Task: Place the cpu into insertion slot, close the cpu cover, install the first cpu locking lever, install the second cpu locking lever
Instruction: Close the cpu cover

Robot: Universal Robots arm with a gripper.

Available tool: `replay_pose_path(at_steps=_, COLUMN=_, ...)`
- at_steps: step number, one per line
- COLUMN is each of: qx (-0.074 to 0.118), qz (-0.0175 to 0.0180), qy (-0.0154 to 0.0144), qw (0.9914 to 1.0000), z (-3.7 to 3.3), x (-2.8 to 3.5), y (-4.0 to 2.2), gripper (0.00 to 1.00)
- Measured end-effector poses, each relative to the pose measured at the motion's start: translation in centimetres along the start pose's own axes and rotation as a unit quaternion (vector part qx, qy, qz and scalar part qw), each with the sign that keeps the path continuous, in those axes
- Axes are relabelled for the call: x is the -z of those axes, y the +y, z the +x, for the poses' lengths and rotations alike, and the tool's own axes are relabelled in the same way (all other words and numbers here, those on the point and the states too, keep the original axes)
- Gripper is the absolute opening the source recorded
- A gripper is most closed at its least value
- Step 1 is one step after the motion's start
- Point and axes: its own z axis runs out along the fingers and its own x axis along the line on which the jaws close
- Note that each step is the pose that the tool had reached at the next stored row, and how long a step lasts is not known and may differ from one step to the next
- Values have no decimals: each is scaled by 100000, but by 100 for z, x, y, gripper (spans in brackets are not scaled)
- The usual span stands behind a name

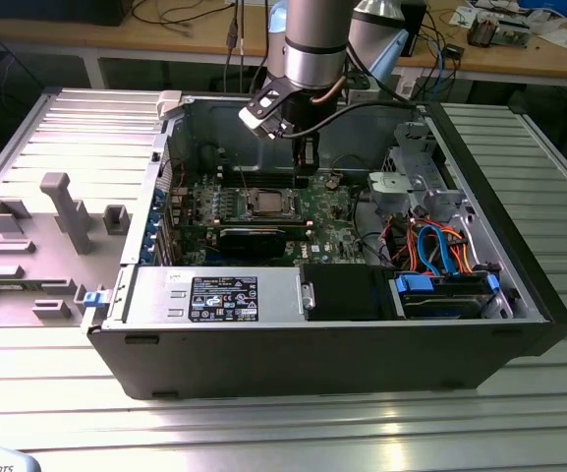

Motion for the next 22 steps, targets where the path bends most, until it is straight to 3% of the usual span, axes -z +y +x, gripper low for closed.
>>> replay_pose_path(at_steps=5, qx=2, qz=-6, qy=9, qw=100000, z=0, x=-1, y=-18, gripper=11)
replay_pose_path(at_steps=11, qx=2, qz=6, qy=6, qw=100000, z=-1, x=-15, y=-239, gripper=11)
replay_pose_path(at_steps=17, qx=404, qz=587, qy=11, qw=99997, z=0, x=-87, y=-307, gripper=11)
replay_pose_path(at_steps=22, qx=1410, qz=748, qy=25, qw=99987, z=2, x=-150, y=-386, gripper=11)
